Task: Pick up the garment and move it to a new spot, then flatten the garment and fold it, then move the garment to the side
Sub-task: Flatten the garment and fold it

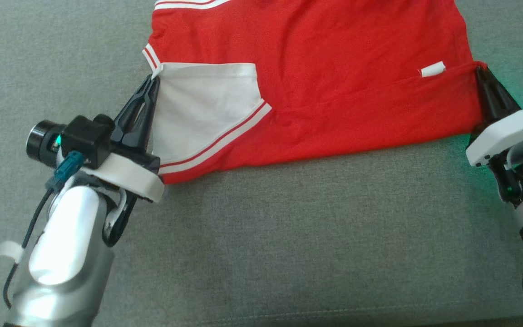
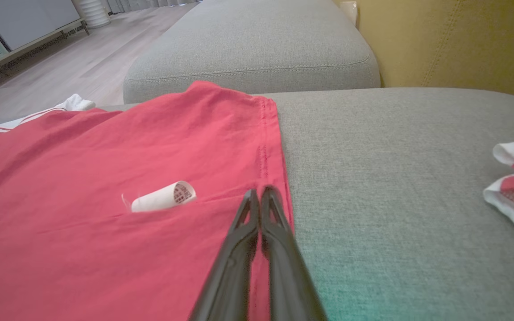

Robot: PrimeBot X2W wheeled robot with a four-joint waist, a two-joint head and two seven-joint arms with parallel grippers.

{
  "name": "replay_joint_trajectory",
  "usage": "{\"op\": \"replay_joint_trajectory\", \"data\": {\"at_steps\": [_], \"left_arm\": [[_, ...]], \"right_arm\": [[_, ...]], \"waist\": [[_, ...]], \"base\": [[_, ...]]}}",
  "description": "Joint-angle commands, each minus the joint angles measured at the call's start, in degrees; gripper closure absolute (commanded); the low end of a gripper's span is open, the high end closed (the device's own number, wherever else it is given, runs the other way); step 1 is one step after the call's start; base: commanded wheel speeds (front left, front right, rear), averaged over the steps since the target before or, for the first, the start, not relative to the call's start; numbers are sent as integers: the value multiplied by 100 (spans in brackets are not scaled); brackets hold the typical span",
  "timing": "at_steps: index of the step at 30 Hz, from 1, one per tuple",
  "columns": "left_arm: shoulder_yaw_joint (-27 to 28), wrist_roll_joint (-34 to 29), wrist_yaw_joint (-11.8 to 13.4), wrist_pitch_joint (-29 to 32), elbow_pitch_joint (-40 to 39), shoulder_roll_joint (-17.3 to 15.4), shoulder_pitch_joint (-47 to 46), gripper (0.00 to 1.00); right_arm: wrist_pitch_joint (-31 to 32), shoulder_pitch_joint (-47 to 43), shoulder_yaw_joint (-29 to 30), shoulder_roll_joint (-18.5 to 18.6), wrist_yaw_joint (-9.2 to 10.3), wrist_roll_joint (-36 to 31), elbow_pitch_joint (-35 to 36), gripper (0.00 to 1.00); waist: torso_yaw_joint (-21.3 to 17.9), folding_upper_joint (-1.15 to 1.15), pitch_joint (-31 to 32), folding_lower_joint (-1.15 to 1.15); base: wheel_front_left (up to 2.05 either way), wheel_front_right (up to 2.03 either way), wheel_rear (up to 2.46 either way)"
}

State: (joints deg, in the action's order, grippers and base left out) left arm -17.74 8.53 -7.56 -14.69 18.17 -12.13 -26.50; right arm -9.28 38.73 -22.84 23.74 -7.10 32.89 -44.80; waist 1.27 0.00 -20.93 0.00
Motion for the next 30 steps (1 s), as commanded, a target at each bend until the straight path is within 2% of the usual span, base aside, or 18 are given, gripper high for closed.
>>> {"op": "replay_joint_trajectory", "data": {"at_steps": [1, 6, 7, 8, 9, 10, 15, 21, 25, 30], "left_arm": [[218, -65, 8, -30, -142, -180, -267, 100], [236, -181, 8, -30, 46, -175, -410, 100], [242, -200, 8, -30, 132, -167, -433, 100], [264, -199, 8, -30, 239, -151, -455, 76], [301, -199, 11, -30, 326, -125, -485, 21], [344, -205, 24, -30, 364, -98, -511, 0], [682, -110, 134, -30, 109, 50, -163, 0], [1061, 277, 148, -30, -440, 377, 1141, 0], [957, 430, 108, -30, -320, 554, 1749, 0], [976, 441, 170, -30, 27, 659, 1637, 0]], "right_arm": [[-91, 102, -88, 26, -39, 38, 77, 100], [-234, 292, -228, -22, -39, 135, -117, 100], [-258, 324, -253, -35, -39, 152, -163, 51], [-297, 355, -257, -47, -39, 168, -209, 0], [-344, 380, -247, -60, -39, 183, -251, 0], [-388, 395, -246, -77, -39, 193, -282, 0], [-536, 266, -208, -146, -39, 242, -229, 0], [-569, -216, 76, -196, -39, 285, 133, 0], [-570, -580, 350, -250, -39, 261, 384, 0], [-571, -804, 459, -375, -39, 163, 530, 0]], "waist": [[-7, 0, -7, 0], [-16, 0, -51, 0], [-13, 0, -56, 0], [-11, 0, -56, 0], [-6, 0, -49, 0], [-4, 0, -31, 0], [-23, 0, 193, 0], [-40, 0, 480, 0], [-8, 0, 569, 0], [-42, 0, 584, 0]], "base": [[0, 0, 0], [0, 0, 0], [0, 0, 0], [0, 0, 0], [0, 0, 0], [0, 0, 0], [0, 0, 0], [0, 0, 0], [0, 0, 0], [0, 0, 0]]}}
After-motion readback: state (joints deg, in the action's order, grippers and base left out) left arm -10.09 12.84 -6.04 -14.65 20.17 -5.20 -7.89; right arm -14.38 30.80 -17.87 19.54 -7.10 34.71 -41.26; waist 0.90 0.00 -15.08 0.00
